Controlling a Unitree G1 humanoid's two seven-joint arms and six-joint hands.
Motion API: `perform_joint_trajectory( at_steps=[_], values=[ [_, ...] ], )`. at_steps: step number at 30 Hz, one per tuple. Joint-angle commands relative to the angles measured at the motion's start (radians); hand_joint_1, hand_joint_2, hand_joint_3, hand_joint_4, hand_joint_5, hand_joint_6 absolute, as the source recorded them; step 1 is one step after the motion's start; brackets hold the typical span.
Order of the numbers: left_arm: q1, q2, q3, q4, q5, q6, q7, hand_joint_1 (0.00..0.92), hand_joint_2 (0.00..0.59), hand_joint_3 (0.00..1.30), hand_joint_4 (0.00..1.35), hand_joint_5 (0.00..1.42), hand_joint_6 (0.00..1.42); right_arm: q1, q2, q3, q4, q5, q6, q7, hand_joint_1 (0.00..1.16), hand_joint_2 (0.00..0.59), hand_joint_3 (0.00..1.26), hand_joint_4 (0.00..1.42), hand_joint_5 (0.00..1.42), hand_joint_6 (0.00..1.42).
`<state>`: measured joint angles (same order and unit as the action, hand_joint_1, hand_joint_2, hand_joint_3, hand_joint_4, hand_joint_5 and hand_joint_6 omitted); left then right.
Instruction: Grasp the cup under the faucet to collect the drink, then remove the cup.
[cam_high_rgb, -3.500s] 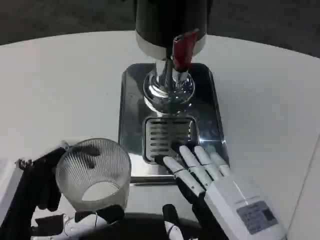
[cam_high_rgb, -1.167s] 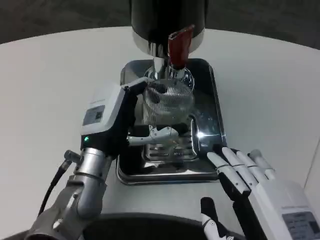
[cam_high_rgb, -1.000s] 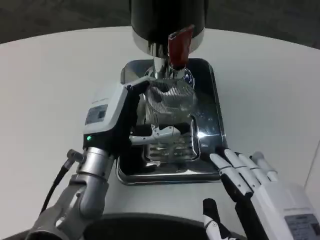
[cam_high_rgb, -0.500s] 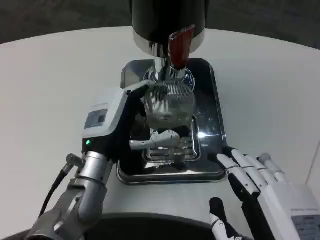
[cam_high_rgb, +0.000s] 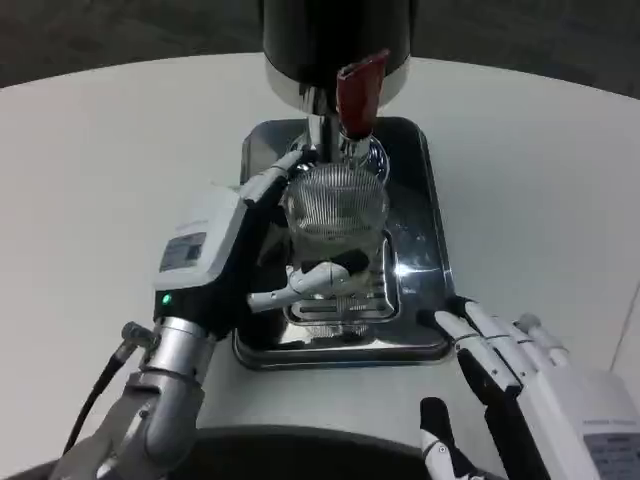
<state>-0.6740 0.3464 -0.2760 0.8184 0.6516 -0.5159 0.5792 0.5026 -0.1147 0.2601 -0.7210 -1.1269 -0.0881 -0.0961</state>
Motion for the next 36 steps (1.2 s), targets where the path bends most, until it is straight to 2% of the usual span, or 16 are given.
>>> perform_joint_trajectory(
  at_steps=[1,4,8,11,12,15,18,20,23,28,30,36],
  values=[
    [0.054,0.021,0.042,-0.06,-0.052,-0.016,-0.006,0.061,0.001,0.17,0.24,0.54,0.35,0.013,0.013,0.006,-0.016,0.008,0.004,-0.009,0.43,0.586,0.2,0.11,0.16,0.13],
    [0.092,0.03,0.082,-0.126,-0.101,-0.028,-0.024,0.007,0.0,0.16,0.23,0.51,0.33,0.014,0.016,0.007,-0.014,0.008,0.003,-0.009,0.43,0.586,0.2,0.11,0.16,0.13],
    [0.14,0.034,0.142,-0.231,-0.168,-0.027,-0.064,0.0,0.0,0.14,0.21,0.49,0.3,0.011,0.02,0.011,-0.011,0.008,0.0,-0.007,0.42,0.586,0.2,0.12,0.17,0.13],
    [0.18,0.035,0.192,-0.326,-0.241,-0.03,-0.117,0.0,0.009,0.02,0.06,0.34,0.16,0.008,0.022,0.014,-0.01,0.006,0.001,-0.004,0.42,0.586,0.2,0.12,0.17,0.13],
    [0.204,0.047,0.215,-0.394,-0.286,-0.037,-0.16,0.0,0.021,0.0,0.01,0.29,0.12,0.008,0.024,0.013,-0.012,0.004,0.004,-0.003,0.42,0.586,0.2,0.12,0.17,0.13],
    [0.255,0.076,0.269,-0.561,-0.41,-0.047,-0.287,0.0,0.055,0.0,0.0,0.17,0.02,0.01,0.027,0.012,-0.018,0.003,0.008,-0.003,0.42,0.586,0.2,0.12,0.16,0.14],
    [0.271,0.118,0.307,-0.698,-0.551,-0.023,-0.443,0.0,0.097,0.0,0.0,0.03,0.0,0.017,0.026,0.011,-0.022,0.005,0.006,-0.005,0.44,0.574,0.2,0.12,0.16,0.15],
    [0.271,0.126,0.329,-0.754,-0.642,0.005,-0.53,0.0,0.13,0.0,0.0,0.0,0.0,0.021,0.026,0.011,-0.024,0.004,0.005,-0.007,0.45,0.575,0.2,0.12,0.16,0.15],
    [0.252,0.156,0.355,-0.833,-0.804,0.056,-0.681,0.0,0.136,0.0,0.0,0.0,0.0,0.029,0.028,0.018,-0.025,0.001,0.002,-0.014,0.45,0.575,0.2,0.12,0.16,0.15],
    [0.197,0.184,0.388,-0.934,-1.072,0.22,-0.9,0.0,0.131,0.0,0.0,0.0,0.0,0.048,0.031,0.028,-0.036,-0.004,0.0,-0.021,0.46,0.576,0.2,0.12,0.16,0.15],
    [0.177,0.186,0.396,-0.953,-1.132,0.277,-0.958,0.0,0.139,0.0,0.0,0.0,0.0,0.054,0.033,0.032,-0.04,-0.008,0.0,-0.021,0.46,0.576,0.2,0.12,0.16,0.16],
    [0.123,0.205,0.406,-1.027,-1.248,0.436,-1.09,0.0,0.098,0.0,0.0,0.0,0.0,0.075,0.042,0.046,-0.057,-0.028,0.003,-0.025,0.46,0.576,0.2,0.12,0.16,0.16]
  ],
)
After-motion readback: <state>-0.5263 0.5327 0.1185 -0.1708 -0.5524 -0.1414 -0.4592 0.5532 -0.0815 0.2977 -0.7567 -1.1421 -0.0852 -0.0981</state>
